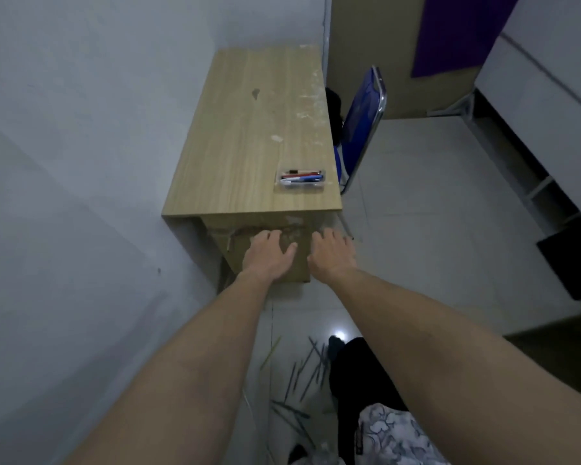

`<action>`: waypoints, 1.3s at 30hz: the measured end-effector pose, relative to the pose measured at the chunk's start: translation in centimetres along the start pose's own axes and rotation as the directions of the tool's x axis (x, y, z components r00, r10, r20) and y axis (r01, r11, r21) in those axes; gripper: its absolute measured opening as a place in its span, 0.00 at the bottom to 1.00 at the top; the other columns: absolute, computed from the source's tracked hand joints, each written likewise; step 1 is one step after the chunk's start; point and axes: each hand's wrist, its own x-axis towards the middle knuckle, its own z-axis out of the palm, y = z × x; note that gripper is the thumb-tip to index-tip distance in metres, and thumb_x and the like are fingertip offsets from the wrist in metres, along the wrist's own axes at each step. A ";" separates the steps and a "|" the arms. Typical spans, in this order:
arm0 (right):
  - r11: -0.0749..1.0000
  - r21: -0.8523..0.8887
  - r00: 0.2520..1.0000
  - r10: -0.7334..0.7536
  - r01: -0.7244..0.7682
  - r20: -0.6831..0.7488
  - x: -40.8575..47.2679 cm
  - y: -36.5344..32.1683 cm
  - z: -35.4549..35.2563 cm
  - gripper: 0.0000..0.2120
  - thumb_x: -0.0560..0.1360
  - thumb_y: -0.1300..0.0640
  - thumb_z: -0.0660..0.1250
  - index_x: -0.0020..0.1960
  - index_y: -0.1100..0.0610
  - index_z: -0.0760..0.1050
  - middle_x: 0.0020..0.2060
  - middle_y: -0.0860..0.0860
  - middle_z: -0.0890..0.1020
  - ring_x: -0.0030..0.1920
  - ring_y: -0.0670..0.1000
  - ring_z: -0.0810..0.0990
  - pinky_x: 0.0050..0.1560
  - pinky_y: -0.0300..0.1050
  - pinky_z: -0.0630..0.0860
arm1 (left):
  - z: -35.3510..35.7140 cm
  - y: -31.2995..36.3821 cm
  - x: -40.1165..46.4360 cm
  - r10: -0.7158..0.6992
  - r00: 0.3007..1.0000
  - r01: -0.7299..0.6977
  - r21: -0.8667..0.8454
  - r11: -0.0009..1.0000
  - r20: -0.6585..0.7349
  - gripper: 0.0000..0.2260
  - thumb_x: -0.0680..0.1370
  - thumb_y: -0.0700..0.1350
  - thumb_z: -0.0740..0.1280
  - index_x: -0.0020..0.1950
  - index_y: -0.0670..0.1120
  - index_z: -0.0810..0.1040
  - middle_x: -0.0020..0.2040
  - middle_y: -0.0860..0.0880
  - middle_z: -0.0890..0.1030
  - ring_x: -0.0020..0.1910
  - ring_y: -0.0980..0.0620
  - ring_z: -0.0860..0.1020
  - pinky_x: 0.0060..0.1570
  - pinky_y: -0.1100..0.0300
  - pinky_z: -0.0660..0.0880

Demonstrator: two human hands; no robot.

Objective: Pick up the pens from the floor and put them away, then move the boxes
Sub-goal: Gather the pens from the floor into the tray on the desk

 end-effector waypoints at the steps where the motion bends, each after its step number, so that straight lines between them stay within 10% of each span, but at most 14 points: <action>1: 1.000 -0.003 1.000 0.000 0.000 0.001 -1.2 0.1 0.3 0.17 0.79 0.50 0.59 0.65 0.56 0.69 0.63 0.56 0.72 0.67 0.58 0.68 0.65 0.55 0.64 | 0.3 0.1 -1.0 0.009 1.000 -0.009 -0.003 1.000 0.003 0.28 0.79 0.62 0.58 0.73 0.46 0.67 0.73 0.44 0.68 0.72 0.44 0.65 0.69 0.48 0.66; 28: 0.995 -0.022 0.938 -0.089 0.102 0.335 -20.4 11.7 20.2 0.18 0.81 0.50 0.57 0.67 0.57 0.67 0.63 0.56 0.71 0.63 0.57 0.69 0.60 0.53 0.66 | 22.9 -0.5 -19.2 -0.252 0.958 0.260 -0.044 0.965 0.137 0.27 0.80 0.60 0.55 0.74 0.45 0.66 0.72 0.43 0.68 0.71 0.43 0.64 0.69 0.49 0.65; 39: 0.993 0.020 0.911 -0.112 0.114 0.397 -20.3 14.8 42.8 0.15 0.79 0.54 0.59 0.63 0.60 0.70 0.58 0.57 0.73 0.60 0.58 0.72 0.58 0.54 0.72 | 43.7 -9.4 -18.5 -0.315 0.930 0.329 -0.045 0.943 0.191 0.27 0.80 0.60 0.55 0.73 0.44 0.66 0.69 0.43 0.69 0.68 0.43 0.66 0.65 0.48 0.67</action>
